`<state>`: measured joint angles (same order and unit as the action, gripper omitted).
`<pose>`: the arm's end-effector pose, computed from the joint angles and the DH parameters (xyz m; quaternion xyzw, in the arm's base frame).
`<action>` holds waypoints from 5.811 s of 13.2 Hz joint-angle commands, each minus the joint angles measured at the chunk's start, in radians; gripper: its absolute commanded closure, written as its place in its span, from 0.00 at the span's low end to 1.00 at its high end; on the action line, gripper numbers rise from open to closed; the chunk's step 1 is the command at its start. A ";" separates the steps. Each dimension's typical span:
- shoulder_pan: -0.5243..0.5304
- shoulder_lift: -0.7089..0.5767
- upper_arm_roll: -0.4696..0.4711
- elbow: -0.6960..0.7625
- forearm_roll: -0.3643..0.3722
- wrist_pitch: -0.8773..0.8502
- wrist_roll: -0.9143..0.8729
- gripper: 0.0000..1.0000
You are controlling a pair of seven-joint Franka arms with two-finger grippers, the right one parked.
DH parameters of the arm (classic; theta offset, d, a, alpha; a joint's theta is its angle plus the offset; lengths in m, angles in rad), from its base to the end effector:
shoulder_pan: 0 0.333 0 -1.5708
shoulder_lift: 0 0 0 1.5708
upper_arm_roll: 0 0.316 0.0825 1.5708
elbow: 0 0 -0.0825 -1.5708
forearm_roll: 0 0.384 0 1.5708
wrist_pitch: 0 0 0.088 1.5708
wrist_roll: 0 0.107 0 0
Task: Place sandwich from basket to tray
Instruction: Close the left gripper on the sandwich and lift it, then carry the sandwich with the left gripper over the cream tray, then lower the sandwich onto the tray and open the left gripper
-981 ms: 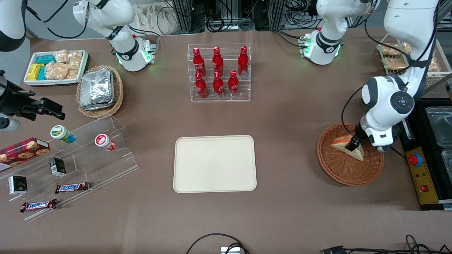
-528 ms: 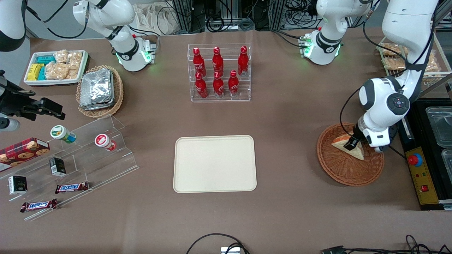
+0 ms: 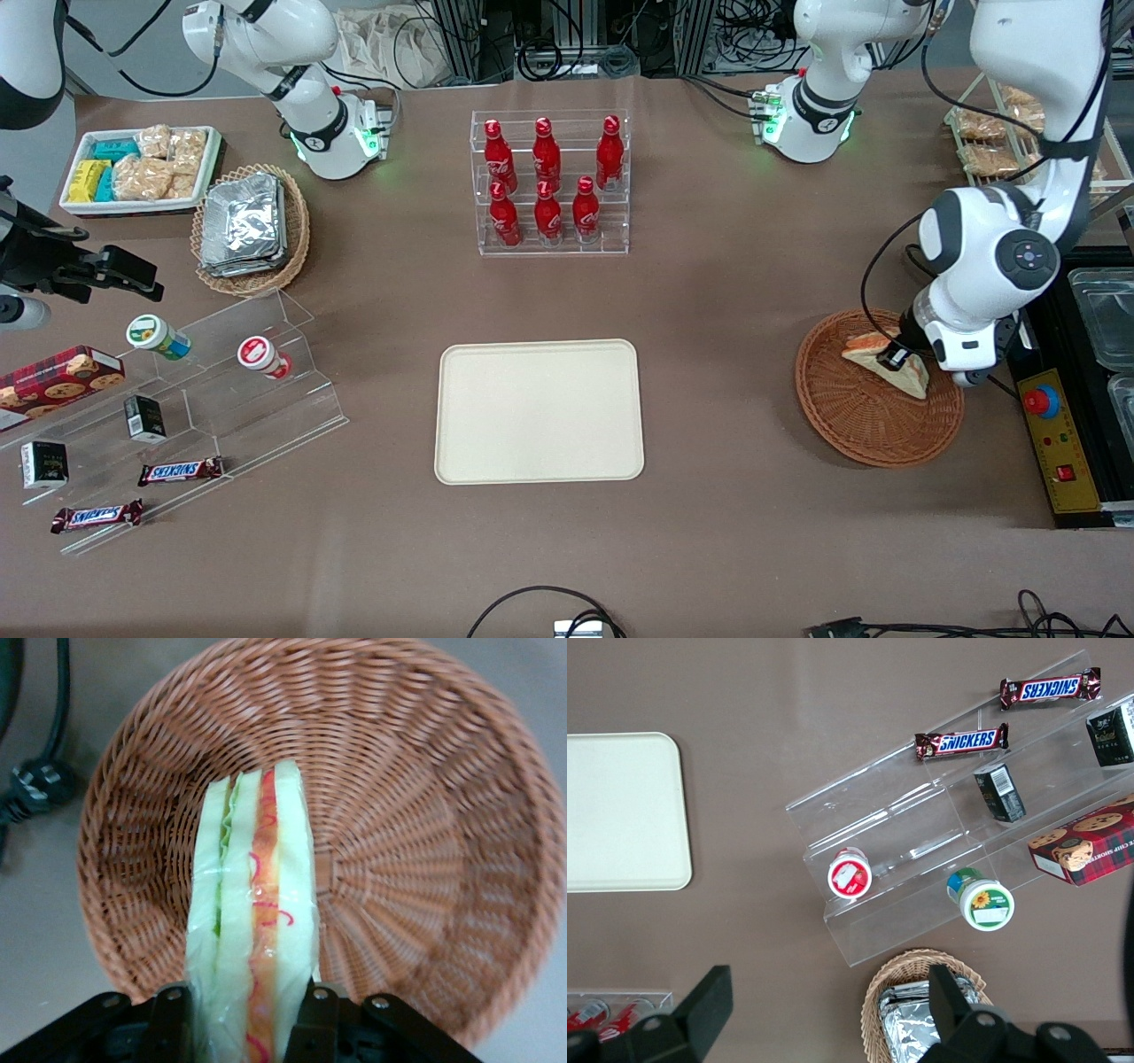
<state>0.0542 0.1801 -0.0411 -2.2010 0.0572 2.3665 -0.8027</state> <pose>0.5486 0.0080 0.2996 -0.9257 -0.3779 0.0004 0.0177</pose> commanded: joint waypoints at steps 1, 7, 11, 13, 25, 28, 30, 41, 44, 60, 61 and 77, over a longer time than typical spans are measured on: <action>-0.010 -0.076 -0.023 0.018 0.012 -0.076 0.126 0.85; -0.011 -0.120 -0.074 0.076 0.012 -0.193 0.438 0.77; -0.025 -0.110 -0.138 0.180 0.007 -0.274 0.482 0.78; -0.025 -0.088 -0.204 0.216 0.009 -0.274 0.485 0.81; -0.028 0.172 -0.493 0.547 0.196 -0.326 0.240 0.86; -0.028 0.266 -0.566 0.636 0.291 -0.394 0.169 0.86; -0.084 0.315 -0.583 0.685 0.328 -0.400 0.119 0.86; -0.287 0.629 -0.559 1.006 0.447 -0.435 0.034 0.85; -0.327 0.709 -0.557 1.020 0.472 -0.406 0.033 0.84; -0.487 0.820 -0.387 1.024 0.466 -0.245 -0.050 0.44; -0.488 0.825 -0.387 1.024 0.467 -0.236 -0.052 0.20; -0.315 0.563 -0.395 1.029 0.369 -0.375 -0.230 0.00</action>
<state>-0.3224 0.8142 -0.4290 -1.1539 0.4620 2.0598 -1.0277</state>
